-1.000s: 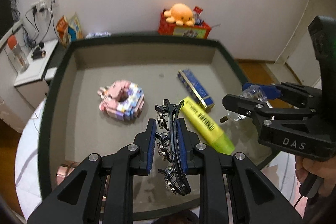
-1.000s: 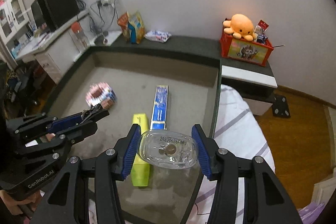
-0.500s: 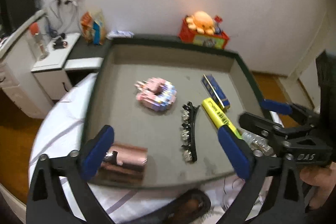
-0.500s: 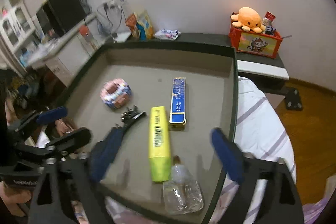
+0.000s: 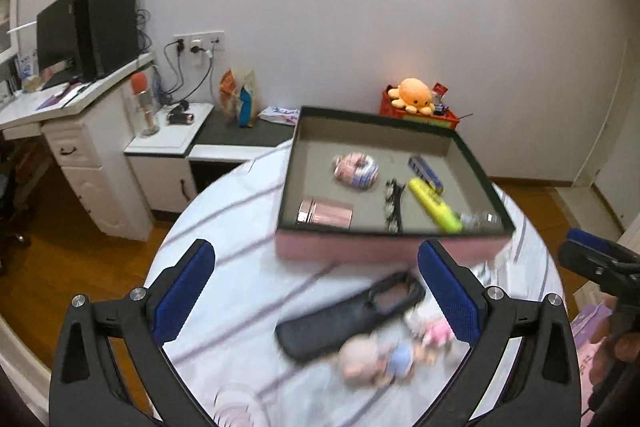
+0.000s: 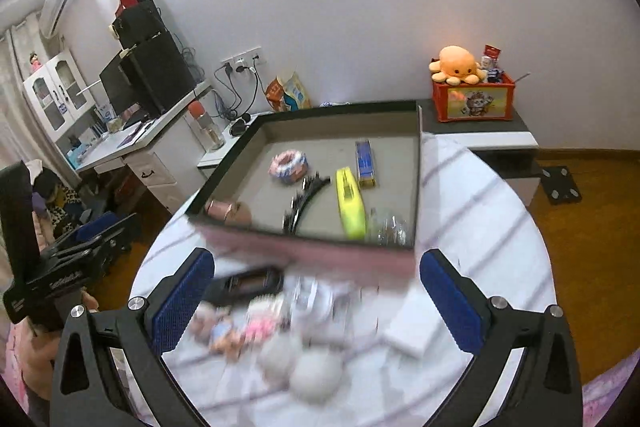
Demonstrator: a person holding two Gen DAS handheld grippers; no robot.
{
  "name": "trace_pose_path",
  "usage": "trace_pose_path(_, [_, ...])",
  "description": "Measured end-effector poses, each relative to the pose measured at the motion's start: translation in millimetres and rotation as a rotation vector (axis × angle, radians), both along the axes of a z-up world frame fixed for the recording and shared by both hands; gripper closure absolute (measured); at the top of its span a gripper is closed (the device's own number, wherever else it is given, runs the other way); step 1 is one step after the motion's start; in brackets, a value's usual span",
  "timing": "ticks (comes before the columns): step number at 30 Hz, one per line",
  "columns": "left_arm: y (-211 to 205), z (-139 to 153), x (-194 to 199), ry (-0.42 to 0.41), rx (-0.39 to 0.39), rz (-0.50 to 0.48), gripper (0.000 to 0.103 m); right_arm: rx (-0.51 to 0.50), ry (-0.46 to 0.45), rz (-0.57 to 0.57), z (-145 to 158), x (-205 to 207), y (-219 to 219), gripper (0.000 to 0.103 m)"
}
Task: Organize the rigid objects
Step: 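Release the glass bottle into the box with the right tool and withdraw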
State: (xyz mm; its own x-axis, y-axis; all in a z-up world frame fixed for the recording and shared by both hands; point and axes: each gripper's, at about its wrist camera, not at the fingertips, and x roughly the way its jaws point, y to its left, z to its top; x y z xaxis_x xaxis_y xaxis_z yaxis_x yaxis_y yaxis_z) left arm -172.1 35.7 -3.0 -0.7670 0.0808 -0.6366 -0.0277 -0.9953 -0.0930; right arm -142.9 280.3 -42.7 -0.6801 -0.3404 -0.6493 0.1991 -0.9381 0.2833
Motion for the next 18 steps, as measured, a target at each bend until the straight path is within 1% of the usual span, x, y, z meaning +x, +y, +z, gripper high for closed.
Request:
trace_pose_path(3, [-1.5,-9.6,24.2,0.006,-0.029,0.023,0.000,0.016,0.003,-0.015,-5.8,27.2,1.4,0.000])
trace_pose_path(5, [-3.3,-17.1,40.7,0.006,-0.026,0.032,0.000,0.036,0.001,-0.026,-10.7,43.0,1.4,0.000])
trace_pose_path(7, [-1.4,-25.2,55.7,0.003,-0.019,0.019,0.000,0.051,-0.006,-0.034,-15.8,56.3,2.2,0.000])
trace_pose_path(9, [2.9,-32.1,70.4,0.007,-0.028,0.012,0.000,0.060,-0.009,-0.044,-21.2,71.3,3.2,0.000])
trace_pose_path(11, [8.9,-43.9,87.0,-0.006,-0.023,-0.009,0.000,0.067,-0.020,-0.052,-27.8,83.7,4.5,0.000])
trace_pose_path(14, [17.9,-58.0,102.6,-0.020,-0.032,-0.028,0.000,0.070,-0.042,-0.072,-40.1,97.6,7.0,0.000])
trace_pose_path(18, [24.6,-69.1,107.5,-0.060,-0.041,-0.043,0.000,0.064,-0.087,-0.078,-56.2,103.3,12.2,0.000])
